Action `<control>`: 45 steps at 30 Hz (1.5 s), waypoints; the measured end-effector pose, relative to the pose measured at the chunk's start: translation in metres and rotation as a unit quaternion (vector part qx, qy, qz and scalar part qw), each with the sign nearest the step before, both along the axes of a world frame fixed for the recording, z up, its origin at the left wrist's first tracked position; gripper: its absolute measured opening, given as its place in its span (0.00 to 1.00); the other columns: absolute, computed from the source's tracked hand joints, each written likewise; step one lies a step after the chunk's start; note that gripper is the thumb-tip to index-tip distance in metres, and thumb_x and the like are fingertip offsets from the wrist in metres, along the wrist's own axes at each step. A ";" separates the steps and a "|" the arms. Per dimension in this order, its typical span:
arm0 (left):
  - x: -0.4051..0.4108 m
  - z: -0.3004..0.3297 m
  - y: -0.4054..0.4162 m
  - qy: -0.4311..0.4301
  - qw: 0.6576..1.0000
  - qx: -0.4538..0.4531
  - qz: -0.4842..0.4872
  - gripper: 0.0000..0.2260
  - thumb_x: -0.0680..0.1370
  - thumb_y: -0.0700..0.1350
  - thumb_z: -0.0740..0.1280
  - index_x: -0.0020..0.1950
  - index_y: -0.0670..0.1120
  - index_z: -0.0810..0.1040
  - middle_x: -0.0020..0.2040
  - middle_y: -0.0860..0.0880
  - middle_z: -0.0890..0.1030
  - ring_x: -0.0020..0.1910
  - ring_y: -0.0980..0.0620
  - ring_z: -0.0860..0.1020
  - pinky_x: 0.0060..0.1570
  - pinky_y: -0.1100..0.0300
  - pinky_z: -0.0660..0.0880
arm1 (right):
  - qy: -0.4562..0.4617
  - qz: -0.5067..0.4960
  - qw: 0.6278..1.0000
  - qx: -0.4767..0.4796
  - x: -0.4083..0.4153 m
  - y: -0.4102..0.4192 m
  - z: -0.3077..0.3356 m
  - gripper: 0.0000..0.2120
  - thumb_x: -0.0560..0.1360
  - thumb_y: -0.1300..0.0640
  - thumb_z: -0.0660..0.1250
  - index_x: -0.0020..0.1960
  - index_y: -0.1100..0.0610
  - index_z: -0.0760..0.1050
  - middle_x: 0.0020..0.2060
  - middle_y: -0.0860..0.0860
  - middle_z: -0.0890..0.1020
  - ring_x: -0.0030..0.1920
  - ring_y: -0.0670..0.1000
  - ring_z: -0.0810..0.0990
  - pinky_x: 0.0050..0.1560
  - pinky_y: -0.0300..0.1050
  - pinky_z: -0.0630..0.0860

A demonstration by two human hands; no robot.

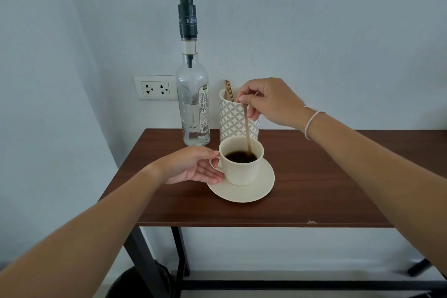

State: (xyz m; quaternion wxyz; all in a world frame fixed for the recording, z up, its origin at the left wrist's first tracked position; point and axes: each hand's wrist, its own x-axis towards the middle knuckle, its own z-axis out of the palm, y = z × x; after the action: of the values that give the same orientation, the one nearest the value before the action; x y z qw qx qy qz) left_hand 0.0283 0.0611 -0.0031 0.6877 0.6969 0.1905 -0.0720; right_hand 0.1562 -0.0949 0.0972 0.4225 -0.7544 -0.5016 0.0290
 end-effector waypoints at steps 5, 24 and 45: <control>0.001 -0.001 0.001 -0.001 1.000 -0.002 -0.001 0.12 0.79 0.46 0.60 0.39 0.41 0.73 0.45 0.35 0.83 0.47 0.43 0.83 0.50 0.55 0.80 | 0.072 0.045 0.996 -0.004 -0.006 -0.006 0.001 0.08 0.76 0.64 0.63 0.40 0.58 0.76 0.31 0.52 0.79 0.25 0.43 0.79 0.32 0.36 0.80; 0.000 0.001 0.000 -0.001 1.000 0.005 -0.004 0.12 0.79 0.46 0.60 0.39 0.41 0.73 0.48 0.33 0.82 0.48 0.42 0.83 0.50 0.55 0.80 | 0.067 0.015 0.997 0.045 -0.010 0.007 -0.011 0.07 0.77 0.64 0.62 0.42 0.60 0.78 0.33 0.53 0.79 0.30 0.48 0.82 0.37 0.41 0.83; 0.000 0.001 0.000 -0.002 1.000 -0.001 0.002 0.12 0.79 0.45 0.59 0.39 0.41 0.73 0.47 0.33 0.82 0.47 0.43 0.83 0.50 0.55 0.80 | 0.086 0.010 0.995 0.045 -0.010 -0.007 -0.010 0.11 0.77 0.64 0.62 0.37 0.58 0.75 0.33 0.54 0.79 0.25 0.47 0.81 0.30 0.39 0.81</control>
State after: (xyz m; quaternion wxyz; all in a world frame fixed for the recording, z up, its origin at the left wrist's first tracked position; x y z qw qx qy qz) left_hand 0.0278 0.0607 -0.0026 0.6887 0.6962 0.1902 -0.0697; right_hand 0.1466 -0.1016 0.0872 0.4974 -0.7243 -0.4715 0.0756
